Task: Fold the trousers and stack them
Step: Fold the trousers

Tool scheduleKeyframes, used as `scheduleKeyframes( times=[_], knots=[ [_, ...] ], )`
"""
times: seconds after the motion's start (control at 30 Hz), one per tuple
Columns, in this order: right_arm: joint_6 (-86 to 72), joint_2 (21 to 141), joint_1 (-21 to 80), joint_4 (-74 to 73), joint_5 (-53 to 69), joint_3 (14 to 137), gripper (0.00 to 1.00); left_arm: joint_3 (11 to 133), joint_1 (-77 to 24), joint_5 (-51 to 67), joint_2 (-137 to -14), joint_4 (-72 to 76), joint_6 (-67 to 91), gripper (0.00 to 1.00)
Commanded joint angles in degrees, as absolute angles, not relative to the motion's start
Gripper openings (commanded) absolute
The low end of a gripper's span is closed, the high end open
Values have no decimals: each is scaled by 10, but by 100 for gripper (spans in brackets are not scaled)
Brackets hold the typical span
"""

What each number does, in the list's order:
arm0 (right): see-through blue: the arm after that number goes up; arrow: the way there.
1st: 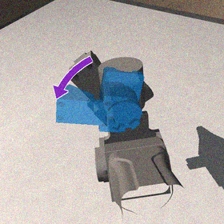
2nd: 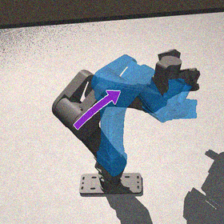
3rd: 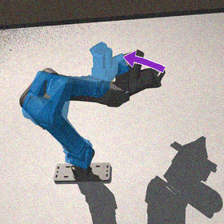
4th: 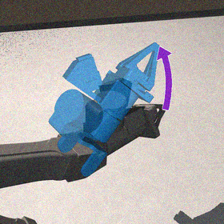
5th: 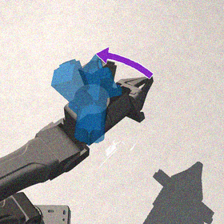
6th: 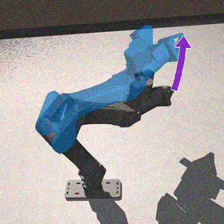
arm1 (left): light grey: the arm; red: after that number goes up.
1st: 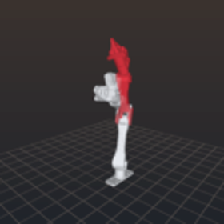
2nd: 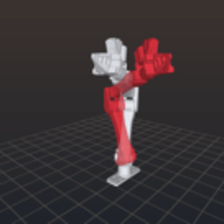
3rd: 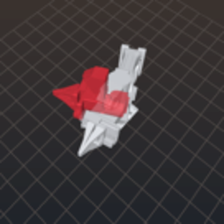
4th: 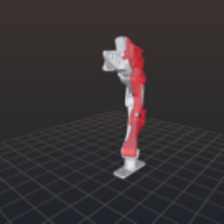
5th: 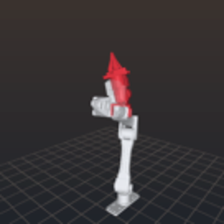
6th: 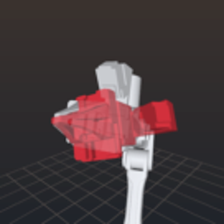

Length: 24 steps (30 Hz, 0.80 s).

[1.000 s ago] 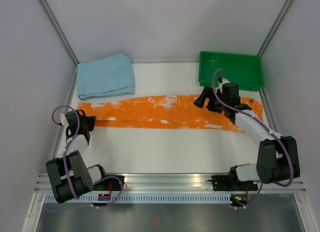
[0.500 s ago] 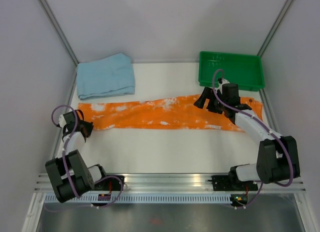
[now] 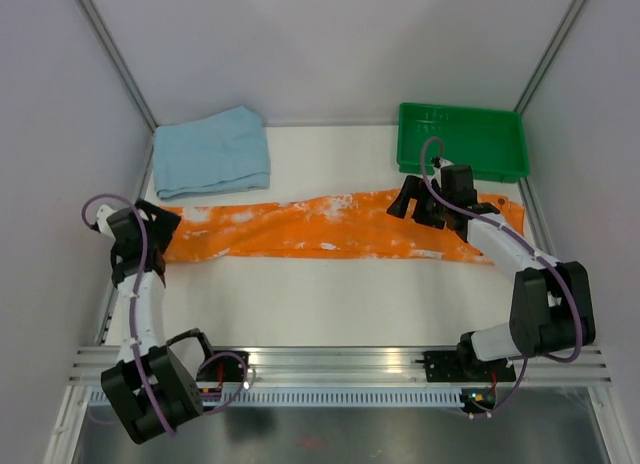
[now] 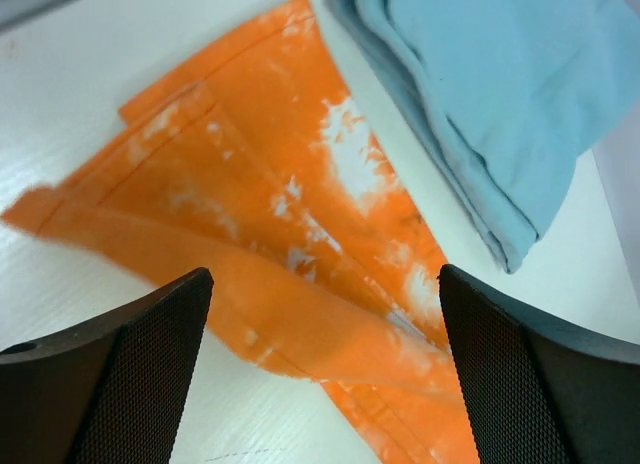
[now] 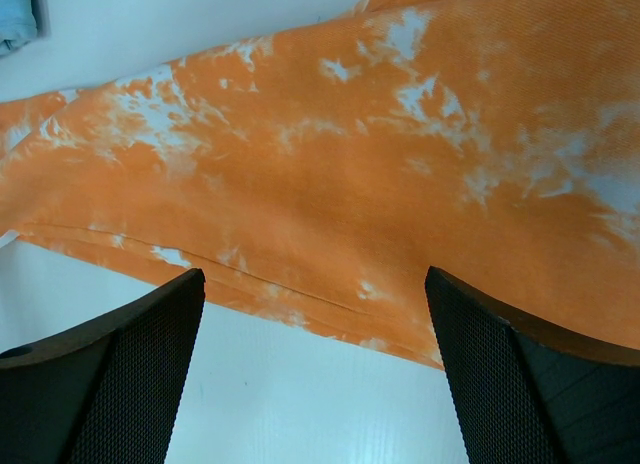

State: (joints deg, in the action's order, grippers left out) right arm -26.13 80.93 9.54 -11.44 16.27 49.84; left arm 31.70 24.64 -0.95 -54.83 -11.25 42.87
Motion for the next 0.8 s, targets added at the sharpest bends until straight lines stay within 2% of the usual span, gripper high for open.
scheduleKeyframes(
  times=[0.0,0.13,0.33,0.5,0.77],
  knots=[
    [-264,835,97,-101,180,533,98,415,250,-3,-588,-154,332,100],
    [-261,856,97,-96,183,551,98,483,264,-3,-671,-204,323,100],
    [-273,879,97,-81,180,554,98,490,278,22,-745,-188,351,99],
    [-286,902,98,-69,179,559,98,502,279,38,-836,-188,383,92],
    [-295,935,97,-73,178,588,98,530,280,3,-917,-187,402,88]
  ],
)
